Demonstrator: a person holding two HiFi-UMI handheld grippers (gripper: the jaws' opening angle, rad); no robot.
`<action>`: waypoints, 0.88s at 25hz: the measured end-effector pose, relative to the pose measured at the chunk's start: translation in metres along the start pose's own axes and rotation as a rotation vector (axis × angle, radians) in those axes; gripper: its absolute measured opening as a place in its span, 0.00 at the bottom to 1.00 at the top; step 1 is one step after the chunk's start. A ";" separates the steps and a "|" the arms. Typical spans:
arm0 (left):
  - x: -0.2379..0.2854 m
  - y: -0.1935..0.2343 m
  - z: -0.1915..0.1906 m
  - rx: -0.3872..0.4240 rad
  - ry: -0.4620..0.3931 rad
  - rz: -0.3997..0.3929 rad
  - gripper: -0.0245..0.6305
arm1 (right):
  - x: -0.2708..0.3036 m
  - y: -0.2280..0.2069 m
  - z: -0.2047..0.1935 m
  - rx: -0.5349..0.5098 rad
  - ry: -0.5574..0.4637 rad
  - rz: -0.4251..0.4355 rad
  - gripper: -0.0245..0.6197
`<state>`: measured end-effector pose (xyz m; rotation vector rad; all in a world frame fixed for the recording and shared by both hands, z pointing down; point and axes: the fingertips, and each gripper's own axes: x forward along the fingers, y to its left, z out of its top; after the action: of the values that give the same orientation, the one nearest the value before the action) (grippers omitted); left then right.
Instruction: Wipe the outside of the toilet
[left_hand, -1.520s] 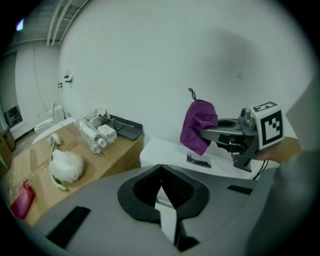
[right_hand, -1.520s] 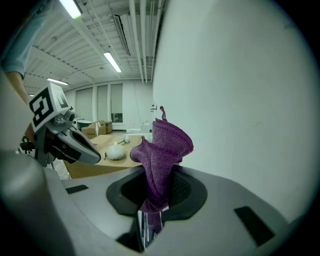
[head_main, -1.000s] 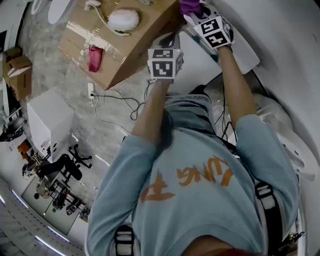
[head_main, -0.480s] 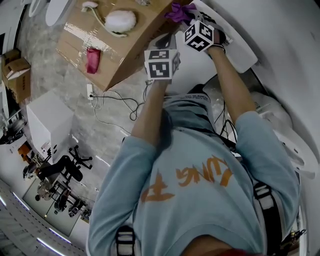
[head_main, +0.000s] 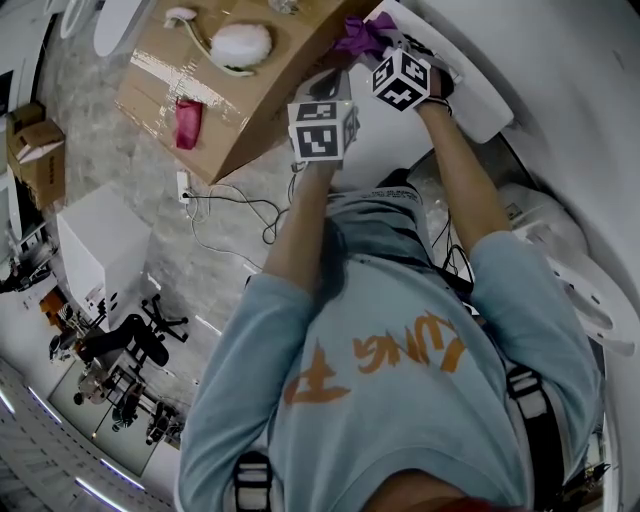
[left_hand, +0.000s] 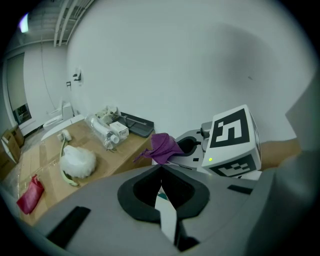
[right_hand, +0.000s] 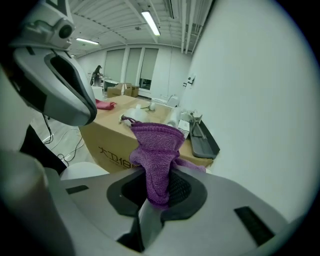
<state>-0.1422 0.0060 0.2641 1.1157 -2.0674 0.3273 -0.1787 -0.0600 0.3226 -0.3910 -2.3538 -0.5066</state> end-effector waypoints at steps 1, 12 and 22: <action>0.000 0.000 -0.001 0.000 -0.001 0.000 0.08 | -0.002 0.001 -0.001 0.004 0.002 0.004 0.15; -0.004 -0.016 -0.004 0.028 0.009 -0.019 0.08 | -0.025 0.011 -0.017 0.061 0.007 0.016 0.15; -0.005 -0.030 -0.006 0.063 0.013 -0.040 0.08 | -0.043 0.017 -0.035 0.102 0.036 -0.010 0.15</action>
<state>-0.1137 -0.0050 0.2607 1.1879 -2.0330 0.3807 -0.1215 -0.0673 0.3218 -0.3207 -2.3362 -0.3931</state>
